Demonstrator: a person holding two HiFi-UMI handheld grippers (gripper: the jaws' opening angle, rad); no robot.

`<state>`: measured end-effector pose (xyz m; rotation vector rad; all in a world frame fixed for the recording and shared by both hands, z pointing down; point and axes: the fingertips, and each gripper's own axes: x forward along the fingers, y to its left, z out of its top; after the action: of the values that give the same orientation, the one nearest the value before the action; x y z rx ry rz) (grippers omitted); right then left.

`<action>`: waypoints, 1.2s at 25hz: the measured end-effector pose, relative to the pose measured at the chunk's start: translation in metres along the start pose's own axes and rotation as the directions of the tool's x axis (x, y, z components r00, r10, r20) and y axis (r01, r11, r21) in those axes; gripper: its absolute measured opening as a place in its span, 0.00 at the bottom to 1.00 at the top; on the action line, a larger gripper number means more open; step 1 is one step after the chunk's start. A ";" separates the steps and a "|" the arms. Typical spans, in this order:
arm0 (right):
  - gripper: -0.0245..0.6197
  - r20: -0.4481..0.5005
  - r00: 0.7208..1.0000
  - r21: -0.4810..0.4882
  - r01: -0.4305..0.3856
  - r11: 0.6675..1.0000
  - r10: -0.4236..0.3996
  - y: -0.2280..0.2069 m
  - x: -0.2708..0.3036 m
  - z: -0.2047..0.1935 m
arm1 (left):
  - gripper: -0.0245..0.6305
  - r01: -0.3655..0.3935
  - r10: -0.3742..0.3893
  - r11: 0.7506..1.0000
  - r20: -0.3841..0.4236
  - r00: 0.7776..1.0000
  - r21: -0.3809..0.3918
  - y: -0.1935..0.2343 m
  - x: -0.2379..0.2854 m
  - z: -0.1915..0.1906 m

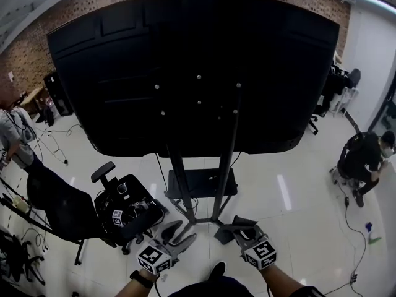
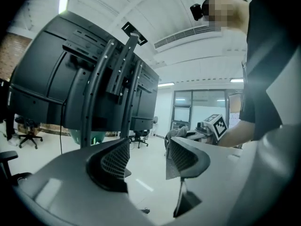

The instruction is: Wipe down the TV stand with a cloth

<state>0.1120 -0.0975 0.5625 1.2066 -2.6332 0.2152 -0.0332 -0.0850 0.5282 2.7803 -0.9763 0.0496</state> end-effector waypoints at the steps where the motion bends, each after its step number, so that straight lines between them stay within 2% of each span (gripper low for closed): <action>1: 0.10 0.001 1.000 0.002 0.011 1.000 -0.011 0.012 -0.008 -0.003 | 0.49 0.003 -0.003 1.000 -0.001 1.000 0.020 -0.006 -0.012 -0.001; 4: 0.10 0.010 0.999 0.062 0.041 0.997 -0.042 0.053 -0.032 -0.010 | 0.49 0.017 -0.017 0.998 -0.002 1.000 0.055 -0.027 -0.054 -0.004; 8: 0.10 0.031 0.999 0.110 0.040 0.993 -0.044 0.111 -0.060 -0.004 | 0.48 0.043 -0.044 0.996 0.013 0.999 0.074 -0.063 -0.112 0.000; 15: 0.10 0.088 0.995 0.160 0.031 0.987 -0.045 0.180 -0.098 0.016 | 0.48 0.089 -0.090 0.995 0.034 0.995 0.037 -0.109 -0.168 -0.015; 22: 0.09 0.122 0.992 0.112 0.010 0.994 -0.024 0.201 -0.139 0.034 | 0.48 0.061 -0.066 0.997 0.083 0.994 0.054 -0.139 -0.185 0.001; 26: 0.09 0.130 0.991 0.074 -0.027 0.997 0.017 0.197 -0.160 0.042 | 0.47 0.038 -0.043 0.999 0.129 0.991 0.038 -0.154 -0.178 0.011; 30: 0.09 0.148 0.988 0.054 -0.057 0.997 0.049 0.195 -0.183 0.045 | 0.47 0.028 -0.035 0.998 0.135 0.990 0.051 -0.174 -0.170 0.013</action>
<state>0.0728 0.1513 0.4621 1.2144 -2.8062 0.2216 -0.0581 0.1502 0.4693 2.8756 -0.9746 -0.1236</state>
